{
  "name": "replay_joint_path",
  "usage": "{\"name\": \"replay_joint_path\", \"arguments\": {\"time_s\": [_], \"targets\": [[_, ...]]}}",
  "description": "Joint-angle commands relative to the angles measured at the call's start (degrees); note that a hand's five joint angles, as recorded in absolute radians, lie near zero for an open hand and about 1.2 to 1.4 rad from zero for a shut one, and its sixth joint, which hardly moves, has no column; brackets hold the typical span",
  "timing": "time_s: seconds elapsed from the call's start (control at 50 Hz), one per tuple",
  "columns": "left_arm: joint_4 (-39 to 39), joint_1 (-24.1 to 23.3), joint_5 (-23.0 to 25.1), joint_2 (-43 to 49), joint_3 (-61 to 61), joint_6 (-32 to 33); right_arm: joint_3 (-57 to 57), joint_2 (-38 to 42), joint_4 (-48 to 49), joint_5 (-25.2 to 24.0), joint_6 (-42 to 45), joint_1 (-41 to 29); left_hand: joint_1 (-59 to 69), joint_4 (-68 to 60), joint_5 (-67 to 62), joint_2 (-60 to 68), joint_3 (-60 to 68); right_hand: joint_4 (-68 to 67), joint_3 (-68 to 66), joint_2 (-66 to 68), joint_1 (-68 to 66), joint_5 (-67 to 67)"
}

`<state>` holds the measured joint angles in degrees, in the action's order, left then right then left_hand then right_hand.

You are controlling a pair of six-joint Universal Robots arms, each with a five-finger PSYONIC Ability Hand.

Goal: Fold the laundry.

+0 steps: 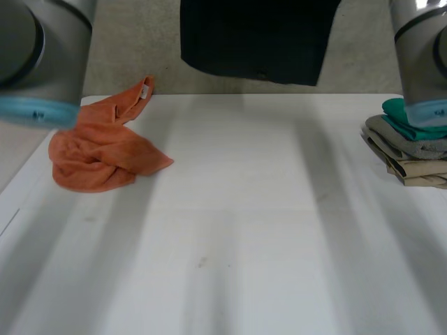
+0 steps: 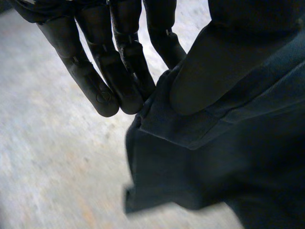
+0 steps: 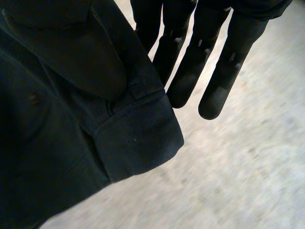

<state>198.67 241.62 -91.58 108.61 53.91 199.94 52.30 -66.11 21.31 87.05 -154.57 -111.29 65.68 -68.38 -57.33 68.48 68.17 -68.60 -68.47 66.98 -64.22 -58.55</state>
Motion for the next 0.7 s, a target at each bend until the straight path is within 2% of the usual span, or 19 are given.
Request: {"name": "replay_joint_path", "arguments": {"time_s": [0.02, 0.12, 0.2, 0.26, 0.38, 0.48, 0.56, 0.66, 0.7], "targets": [[-1.18, -0.54, -1.14, -2.96, 16.30, -0.87, 4.38, 4.67, -10.23, -0.83, 0.06, 1.42, 14.32, -11.62, -12.67, 11.52, 11.83, -11.40, -11.53, 13.02, -15.78, -11.45], [-1.09, -2.38, -1.58, -0.69, 30.08, -0.78, 12.10, 7.83, -10.14, -4.94, -0.56, 2.48, 14.32, -11.62, -12.67, 11.52, 11.83, -11.40, -11.53, 13.02, -15.78, -11.45], [-1.00, -3.87, -2.11, 3.44, 37.03, -0.52, 17.03, 10.73, -11.19, -8.90, -0.04, 2.57, 14.32, -11.62, -12.67, 11.52, 11.83, -11.40, -11.53, 13.02, -15.78, -11.45], [-1.61, -4.58, -2.98, 5.47, 40.82, -0.34, 20.55, 12.58, -14.70, -9.97, 2.50, 2.48, 14.32, -11.62, -12.67, 11.52, 11.83, -11.40, -11.53, 13.02, -15.78, -11.45], [-6.27, -5.11, -4.04, 3.37, 46.10, -0.34, 24.86, 11.88, -23.67, -9.79, 9.27, 2.65, 14.32, -11.62, -12.67, 11.52, 11.83, -11.40, -11.53, 13.02, -15.78, -11.45], [-12.86, -5.81, -3.87, -1.99, 49.18, 0.10, 27.33, 7.32, -32.63, -8.83, 12.09, 2.74, 14.32, -11.62, -12.67, 11.52, 11.83, -11.40, -11.53, 13.02, -15.78, -11.45], [-20.41, -7.22, -3.43, -6.65, 51.12, 0.89, 29.17, 3.36, -41.50, -6.46, 15.43, 2.74, 14.32, -11.62, -12.67, 11.52, 11.83, -11.40, -11.53, 13.02, -15.78, -11.45], [-31.47, -9.59, -3.43, -10.16, 53.05, 1.68, 32.68, -1.56, -54.76, -3.64, 24.64, 3.62, 14.32, -11.62, -12.67, 11.52, 11.83, -11.40, -11.53, 13.02, -15.78, -11.45], [-33.86, -10.03, -3.34, -10.52, 53.14, 1.68, 34.00, -2.70, -56.90, -3.64, 27.11, 4.06, 14.32, -11.62, -12.67, 11.52, 11.83, -11.40, -11.53, 13.02, -15.78, -11.45]]}}
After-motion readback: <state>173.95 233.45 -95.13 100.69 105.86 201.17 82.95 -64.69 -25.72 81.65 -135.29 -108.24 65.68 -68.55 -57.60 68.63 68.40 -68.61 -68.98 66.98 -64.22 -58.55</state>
